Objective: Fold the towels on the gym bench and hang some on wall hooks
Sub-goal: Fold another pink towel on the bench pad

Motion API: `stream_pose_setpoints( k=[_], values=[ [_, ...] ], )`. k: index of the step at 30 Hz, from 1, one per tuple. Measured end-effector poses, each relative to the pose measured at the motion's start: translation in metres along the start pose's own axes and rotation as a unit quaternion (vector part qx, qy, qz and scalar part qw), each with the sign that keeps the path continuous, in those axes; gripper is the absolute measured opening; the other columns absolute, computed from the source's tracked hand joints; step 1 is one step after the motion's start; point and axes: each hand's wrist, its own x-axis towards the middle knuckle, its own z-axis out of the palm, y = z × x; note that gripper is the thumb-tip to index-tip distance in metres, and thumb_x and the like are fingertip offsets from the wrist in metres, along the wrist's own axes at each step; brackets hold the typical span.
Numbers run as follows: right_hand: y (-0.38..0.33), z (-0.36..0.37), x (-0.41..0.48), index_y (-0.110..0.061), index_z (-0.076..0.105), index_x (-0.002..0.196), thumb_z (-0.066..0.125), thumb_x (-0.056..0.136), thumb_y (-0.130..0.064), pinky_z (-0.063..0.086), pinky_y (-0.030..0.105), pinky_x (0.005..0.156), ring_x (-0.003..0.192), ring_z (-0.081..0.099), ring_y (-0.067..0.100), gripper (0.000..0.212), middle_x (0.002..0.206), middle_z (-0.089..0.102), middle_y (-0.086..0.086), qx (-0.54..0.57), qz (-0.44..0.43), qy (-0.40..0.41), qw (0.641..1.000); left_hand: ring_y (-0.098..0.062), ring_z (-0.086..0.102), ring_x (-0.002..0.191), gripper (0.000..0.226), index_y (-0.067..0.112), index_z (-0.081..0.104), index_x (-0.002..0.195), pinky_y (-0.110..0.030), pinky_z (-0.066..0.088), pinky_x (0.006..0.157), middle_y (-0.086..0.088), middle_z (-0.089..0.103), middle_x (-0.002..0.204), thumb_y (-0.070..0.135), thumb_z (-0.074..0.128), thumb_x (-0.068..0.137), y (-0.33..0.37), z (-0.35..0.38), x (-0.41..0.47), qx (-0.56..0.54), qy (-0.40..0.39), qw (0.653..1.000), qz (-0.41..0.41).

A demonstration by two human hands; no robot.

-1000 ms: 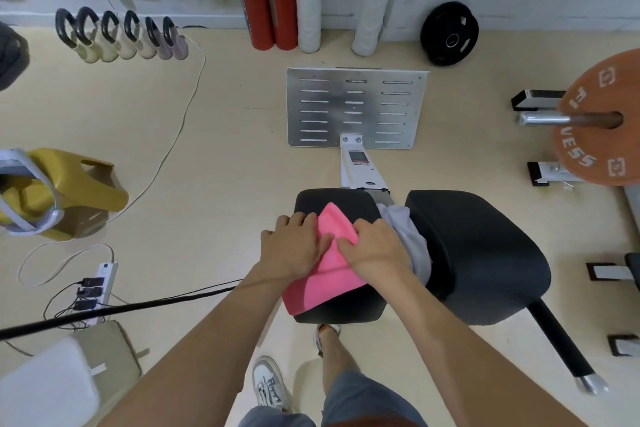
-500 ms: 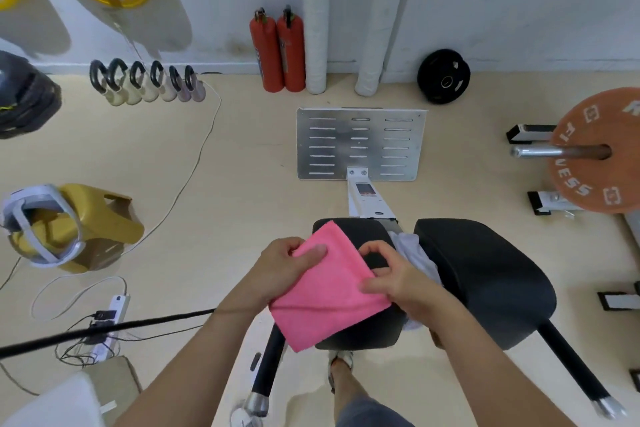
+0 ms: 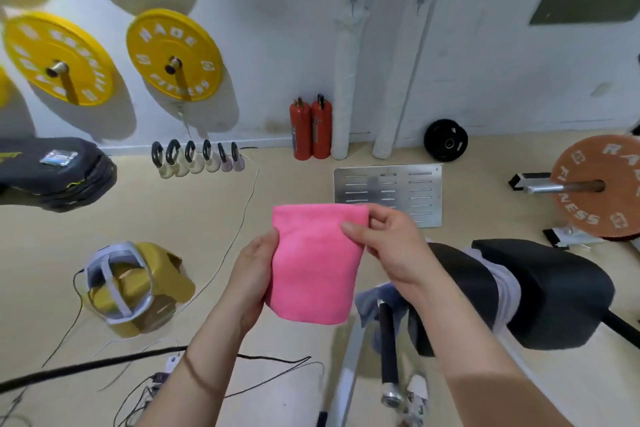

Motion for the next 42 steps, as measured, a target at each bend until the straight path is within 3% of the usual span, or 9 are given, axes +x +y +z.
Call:
stream_pose_setpoints(
  k=[8, 13, 17, 21, 26, 32, 35, 38, 42],
  values=[
    [-0.056, 0.100, -0.005, -0.013, 0.057, 0.087, 0.057, 0.085, 0.008, 0.051, 0.027, 0.062, 0.062, 0.052, 0.009, 0.021, 0.073, 0.059, -0.001, -0.091, -0.044, -0.009, 0.995, -0.022, 0.064, 0.071, 0.033, 0.009, 0.069, 0.084, -0.026, 0.050, 0.061, -0.005, 0.072, 0.078, 0.037, 0.079, 0.069, 0.057, -0.094, -0.007, -0.039, -0.073, 0.994, 0.074],
    [-0.062, 0.113, 0.002, -0.015, 0.056, 0.081, 0.051, 0.080, 0.009, 0.051, 0.032, 0.069, 0.070, 0.053, 0.013, 0.025, 0.075, 0.056, 0.002, -0.138, -0.092, -0.005, 0.986, -0.008, 0.066, 0.071, 0.039, 0.014, 0.061, 0.103, -0.017, 0.051, 0.061, 0.003, 0.071, 0.078, 0.005, 0.070, 0.065, 0.077, -0.117, 0.013, -0.089, -0.134, 0.975, 0.150],
    [-0.069, 0.118, 0.011, -0.018, 0.063, 0.081, 0.052, 0.073, 0.003, 0.042, 0.019, 0.063, 0.069, 0.053, 0.005, 0.026, 0.074, 0.063, -0.008, -0.272, -0.189, 0.030, 0.943, -0.016, 0.063, 0.082, 0.032, 0.017, 0.065, 0.096, -0.029, 0.051, 0.079, -0.004, 0.069, 0.088, 0.007, 0.076, 0.068, 0.084, -0.122, 0.030, 0.097, -0.080, 0.975, 0.185],
    [-0.081, 0.125, 0.036, -0.019, 0.065, 0.090, 0.053, 0.075, 0.002, 0.042, 0.019, 0.068, 0.078, 0.053, 0.005, 0.028, 0.083, 0.062, -0.010, -0.462, -0.263, 0.008, 0.847, -0.011, 0.052, 0.107, 0.035, 0.024, 0.059, 0.111, -0.023, 0.038, 0.091, 0.008, 0.055, 0.111, 0.020, 0.071, 0.079, 0.088, -0.115, 0.052, 0.389, 0.048, 0.879, 0.270],
    [-0.103, 0.120, 0.096, -0.031, 0.056, 0.091, 0.058, 0.078, -0.015, 0.050, 0.034, 0.071, 0.074, 0.057, 0.010, 0.021, 0.080, 0.067, -0.008, -0.518, -0.276, -0.017, 0.809, 0.003, 0.059, 0.099, 0.040, 0.046, 0.054, 0.117, -0.020, 0.047, 0.085, 0.020, 0.066, 0.107, 0.045, 0.066, 0.080, 0.135, -0.075, 0.068, 0.341, -0.126, 0.876, 0.315],
    [-0.137, 0.095, 0.200, -0.025, 0.063, 0.091, 0.074, 0.078, -0.019, 0.046, 0.009, 0.069, 0.083, 0.061, 0.003, 0.018, 0.089, 0.066, -0.007, -0.360, -0.310, 0.054, 0.878, -0.010, 0.060, 0.071, 0.006, 0.028, 0.064, 0.081, -0.030, 0.047, 0.065, 0.008, 0.066, 0.074, 0.031, 0.068, 0.083, 0.189, -0.044, 0.169, 0.297, 0.018, 0.898, 0.325],
    [-0.148, 0.086, 0.244, -0.024, 0.065, 0.097, 0.070, 0.084, -0.032, 0.055, 0.025, 0.075, 0.077, 0.062, 0.011, 0.016, 0.084, 0.065, 0.000, -0.208, -0.203, 0.063, 0.955, -0.012, 0.058, 0.071, 0.007, 0.026, 0.065, 0.089, -0.029, 0.044, 0.063, 0.007, 0.064, 0.075, 0.032, 0.064, 0.084, 0.217, -0.035, 0.215, 0.364, 0.082, 0.851, 0.371],
    [-0.156, 0.089, 0.281, -0.027, 0.062, 0.112, 0.062, 0.089, -0.039, 0.057, 0.031, 0.075, 0.085, 0.068, 0.010, 0.026, 0.091, 0.072, -0.003, -0.114, -0.072, -0.070, 0.988, -0.011, 0.053, 0.075, 0.014, 0.027, 0.065, 0.099, -0.021, 0.038, 0.063, 0.007, 0.058, 0.081, 0.031, 0.058, 0.087, 0.240, -0.016, 0.252, 0.407, 0.079, 0.803, 0.427],
    [-0.168, 0.093, 0.341, -0.017, 0.063, 0.112, 0.057, 0.094, -0.014, 0.057, 0.024, 0.076, 0.086, 0.069, 0.004, 0.019, 0.096, 0.074, -0.003, 0.030, -0.085, -0.015, 0.996, -0.010, 0.050, 0.084, 0.027, 0.026, 0.058, 0.114, -0.021, 0.044, 0.074, 0.007, 0.050, 0.089, 0.026, 0.058, 0.087, 0.265, 0.002, 0.296, 0.386, -0.012, 0.810, 0.442]
  ],
)
